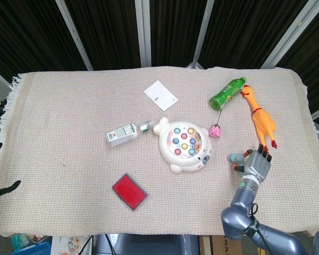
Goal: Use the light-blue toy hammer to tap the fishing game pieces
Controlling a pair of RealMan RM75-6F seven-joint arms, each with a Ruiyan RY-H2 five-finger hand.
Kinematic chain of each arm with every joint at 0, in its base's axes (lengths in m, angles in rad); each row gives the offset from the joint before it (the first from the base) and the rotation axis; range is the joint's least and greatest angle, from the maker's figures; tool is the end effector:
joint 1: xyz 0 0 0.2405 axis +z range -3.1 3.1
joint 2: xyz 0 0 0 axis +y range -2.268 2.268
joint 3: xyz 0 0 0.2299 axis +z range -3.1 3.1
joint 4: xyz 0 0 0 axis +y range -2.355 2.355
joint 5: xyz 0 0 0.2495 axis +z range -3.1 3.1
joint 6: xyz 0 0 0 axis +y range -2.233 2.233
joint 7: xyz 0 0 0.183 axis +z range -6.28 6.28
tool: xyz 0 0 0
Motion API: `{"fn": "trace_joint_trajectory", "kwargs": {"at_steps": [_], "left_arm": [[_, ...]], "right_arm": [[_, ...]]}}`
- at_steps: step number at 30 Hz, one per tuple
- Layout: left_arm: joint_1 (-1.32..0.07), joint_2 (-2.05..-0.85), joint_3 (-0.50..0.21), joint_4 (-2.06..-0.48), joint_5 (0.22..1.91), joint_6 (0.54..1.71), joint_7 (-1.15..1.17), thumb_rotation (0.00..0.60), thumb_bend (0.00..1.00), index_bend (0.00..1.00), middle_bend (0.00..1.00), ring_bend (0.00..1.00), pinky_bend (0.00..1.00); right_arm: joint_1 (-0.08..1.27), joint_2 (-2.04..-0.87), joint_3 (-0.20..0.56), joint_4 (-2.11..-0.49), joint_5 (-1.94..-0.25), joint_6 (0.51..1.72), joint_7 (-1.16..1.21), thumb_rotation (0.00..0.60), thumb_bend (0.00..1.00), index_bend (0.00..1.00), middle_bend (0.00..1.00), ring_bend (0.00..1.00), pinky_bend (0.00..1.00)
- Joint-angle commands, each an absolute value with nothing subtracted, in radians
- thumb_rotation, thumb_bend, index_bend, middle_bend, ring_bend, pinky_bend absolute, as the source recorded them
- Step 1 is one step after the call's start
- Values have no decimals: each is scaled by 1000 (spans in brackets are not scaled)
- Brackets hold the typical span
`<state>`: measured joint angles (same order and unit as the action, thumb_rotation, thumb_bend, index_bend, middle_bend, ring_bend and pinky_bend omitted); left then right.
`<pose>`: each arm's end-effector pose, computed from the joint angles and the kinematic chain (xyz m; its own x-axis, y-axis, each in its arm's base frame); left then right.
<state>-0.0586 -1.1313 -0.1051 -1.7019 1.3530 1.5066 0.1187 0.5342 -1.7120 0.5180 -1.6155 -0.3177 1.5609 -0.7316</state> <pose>-0.3038 0.2232 0.1196 0.3977 -0.0405 0.9166 0.9091 0.1520 -0.3878 -0.2200 -0.3367 -0.0093 0.1181 -0.1403 0.9830 -0.7328 0.6557 0.1816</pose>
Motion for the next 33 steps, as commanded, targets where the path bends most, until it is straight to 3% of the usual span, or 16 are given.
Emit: {"fn": "trace_joint_trajectory", "kwargs": {"at_steps": [1,15,33], "left_arm": [[-59,-1132,-105,-1702,1353,1506,120,600,7,8,0,0,0],[-60,-1134,-104,-1704,1351,1506,128,600,6,8,0,0,0],[-60,-1135,-102,-1705,1353,1506,134,600,7,10,0,0,0]], "right_arm": [[534,-1712,518,-1615,-318,1560,-731,600,268,548,73,67,0],[536,-1713,518,-1605,-316,1546,-733,600,269,562,79,77,0],[535,-1712,522,-1599,-317,1536,-726,600,393,594,91,88,0]]}}
